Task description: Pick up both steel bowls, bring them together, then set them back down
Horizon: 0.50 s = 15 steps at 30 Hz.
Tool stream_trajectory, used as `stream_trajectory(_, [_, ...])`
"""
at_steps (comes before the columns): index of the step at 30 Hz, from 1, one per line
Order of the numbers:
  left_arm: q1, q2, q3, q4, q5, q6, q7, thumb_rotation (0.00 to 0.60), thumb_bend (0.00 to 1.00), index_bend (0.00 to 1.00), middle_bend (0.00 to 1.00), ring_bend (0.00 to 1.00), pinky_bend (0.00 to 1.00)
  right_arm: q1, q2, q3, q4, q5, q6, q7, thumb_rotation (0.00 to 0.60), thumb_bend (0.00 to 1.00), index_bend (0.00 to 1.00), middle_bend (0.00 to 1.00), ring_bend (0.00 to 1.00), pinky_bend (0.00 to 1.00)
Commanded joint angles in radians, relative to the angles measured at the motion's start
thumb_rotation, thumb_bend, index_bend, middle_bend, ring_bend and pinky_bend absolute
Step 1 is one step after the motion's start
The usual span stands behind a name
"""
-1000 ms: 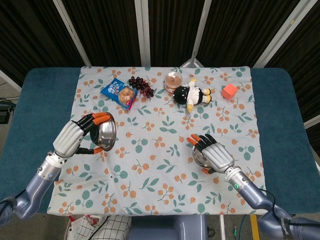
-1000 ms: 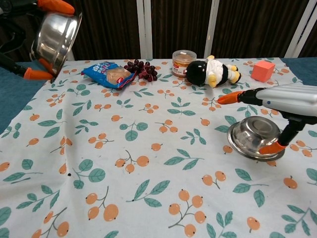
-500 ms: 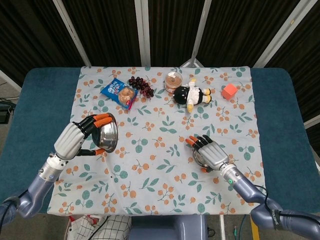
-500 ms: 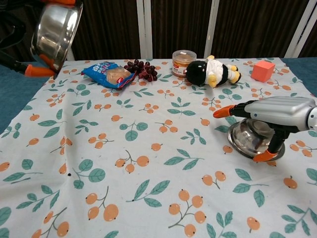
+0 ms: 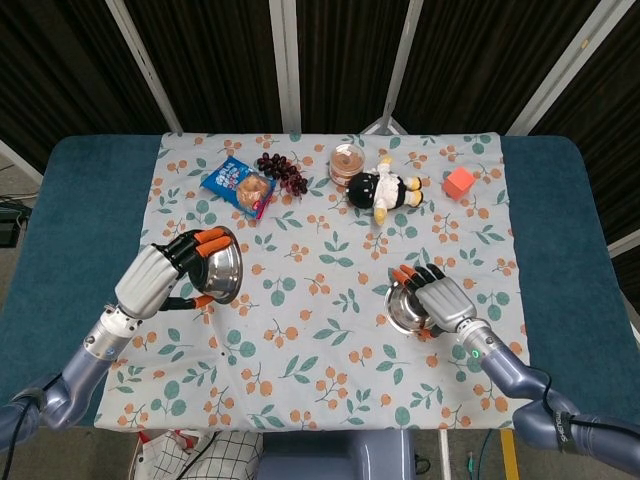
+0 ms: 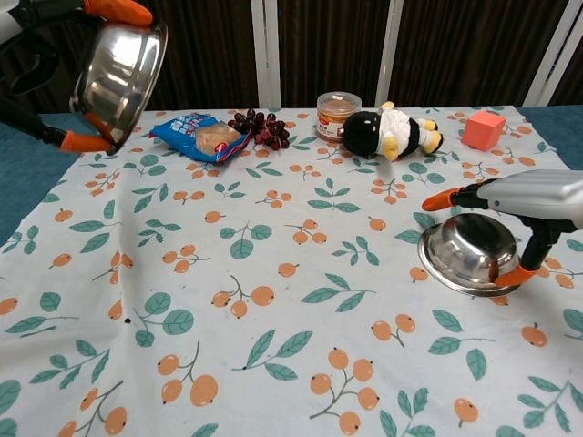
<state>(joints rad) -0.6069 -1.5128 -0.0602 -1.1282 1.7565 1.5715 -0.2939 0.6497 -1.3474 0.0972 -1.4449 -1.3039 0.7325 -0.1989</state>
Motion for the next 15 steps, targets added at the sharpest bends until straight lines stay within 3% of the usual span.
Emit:
stream_trajectory(1, [-0.002, -0.003, -0.001, 0.001, 0.002, 0.0, 0.004, 0.6, 0.62, 0.65, 0.76, 0.64, 0.85, 0.003, 0.002, -0.005, 0.002, 0.004, -0.007, 0.002, 0.6, 0.23, 0.0, 0.0, 0.0, 0.08])
stream_trajectory(6, [-0.008, -0.008, 0.0, 0.001, 0.001, -0.014, 0.015, 0.6, 0.62, 0.65, 0.76, 0.64, 0.85, 0.012, 0.005, -0.014, 0.002, 0.018, -0.023, 0.002, 0.6, 0.23, 0.0, 0.04, 0.07, 0.28])
stream_trajectory(9, [-0.008, -0.012, 0.001, 0.004, -0.003, -0.022, 0.019, 0.6, 0.62, 0.65, 0.76, 0.64, 0.85, 0.013, 0.008, -0.019, 0.001, 0.026, -0.023, -0.005, 0.6, 0.23, 0.07, 0.18, 0.2, 0.45])
stream_trajectory(15, [-0.009, -0.018, 0.001, 0.012, -0.006, -0.028, 0.021, 0.6, 0.62, 0.65, 0.76, 0.64, 0.85, 0.012, 0.007, -0.027, 0.001, 0.043, -0.007, -0.029, 0.6, 0.25, 0.51, 0.49, 0.5, 0.75])
